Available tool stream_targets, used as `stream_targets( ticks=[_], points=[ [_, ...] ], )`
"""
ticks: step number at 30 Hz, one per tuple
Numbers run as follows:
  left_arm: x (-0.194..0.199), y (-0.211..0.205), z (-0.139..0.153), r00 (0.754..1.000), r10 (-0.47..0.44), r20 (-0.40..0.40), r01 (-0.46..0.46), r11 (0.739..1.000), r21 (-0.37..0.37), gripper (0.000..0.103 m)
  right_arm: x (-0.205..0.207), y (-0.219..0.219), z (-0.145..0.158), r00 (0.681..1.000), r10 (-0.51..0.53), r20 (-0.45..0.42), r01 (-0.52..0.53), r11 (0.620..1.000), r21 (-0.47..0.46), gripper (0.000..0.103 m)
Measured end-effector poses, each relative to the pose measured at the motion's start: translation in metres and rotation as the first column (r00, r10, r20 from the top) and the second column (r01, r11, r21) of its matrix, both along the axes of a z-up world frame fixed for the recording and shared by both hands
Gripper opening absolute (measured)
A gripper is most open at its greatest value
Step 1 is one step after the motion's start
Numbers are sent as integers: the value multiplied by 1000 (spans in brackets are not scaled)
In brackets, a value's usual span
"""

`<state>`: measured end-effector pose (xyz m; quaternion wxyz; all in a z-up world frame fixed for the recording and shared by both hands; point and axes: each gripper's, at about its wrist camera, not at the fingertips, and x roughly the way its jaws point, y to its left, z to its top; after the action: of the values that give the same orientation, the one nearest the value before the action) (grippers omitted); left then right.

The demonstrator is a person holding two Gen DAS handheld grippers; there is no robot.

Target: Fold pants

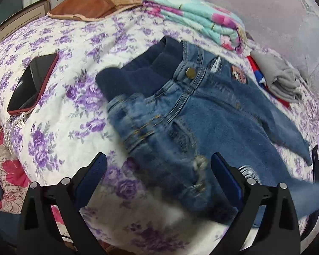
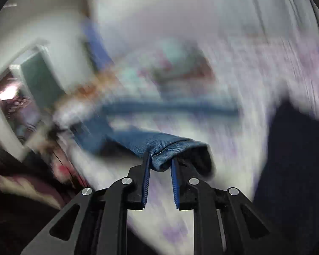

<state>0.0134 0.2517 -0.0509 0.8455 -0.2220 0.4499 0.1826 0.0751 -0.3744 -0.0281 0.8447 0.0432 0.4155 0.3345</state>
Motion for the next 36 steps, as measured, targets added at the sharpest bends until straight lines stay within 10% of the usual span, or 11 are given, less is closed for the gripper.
stream_targets(
  ticks=[4, 7, 12, 13, 14, 15, 20, 25, 27, 31, 36],
  points=[
    [-2, 3, 2, 999, -16, -31, 16, 1000, 20, 96, -16, -31, -62, 971, -69, -229, 75, 997, 18, 22],
    [1, -1, 16, 1000, -25, -18, 27, 996, 85, 96, -14, -47, -27, 978, -176, -115, 185, 980, 76, 100],
    [19, 5, 9, 999, -15, -50, 20, 993, 116, 97, 31, -27, -23, 969, -187, -160, 194, 981, 26, 100],
    [25, 4, 0, 997, -30, -73, 37, 994, 102, 97, 44, -13, -38, 959, -172, -226, 170, 985, -26, 84],
    [31, 2, -11, 994, -49, -103, 59, 994, 97, 97, 56, -2, -48, 951, -138, -278, 137, 990, -23, 16],
    [35, 0, -19, 991, -52, -125, 66, 992, 109, 98, 65, 9, -58, 938, -87, -336, 95, 995, 9, 6],
    [32, -2, -18, 994, -49, -100, 62, 990, 128, 99, 38, 18, 37, 978, -124, 166, 132, 990, -39, 5],
    [31, -4, -19, 995, -40, -86, 52, 988, 148, 99, 75, 24, -59, 978, -198, -65, 174, 947, -268, 19],
    [32, -8, -16, 996, -37, -86, 50, 987, 152, 99, 66, 25, -47, 982, -190, -15, 178, 942, -285, 22],
    [6, -16, 16, 1000, -27, -7, 28, 978, 207, 97, 27, 16, 10, 900, -366, 237, 430, 836, -341, 73],
    [13, -45, 41, 989, -131, 72, 103, 945, 309, 98, 4, 69, 36, 975, -137, 173, 155, 983, -100, 74]
  ],
)
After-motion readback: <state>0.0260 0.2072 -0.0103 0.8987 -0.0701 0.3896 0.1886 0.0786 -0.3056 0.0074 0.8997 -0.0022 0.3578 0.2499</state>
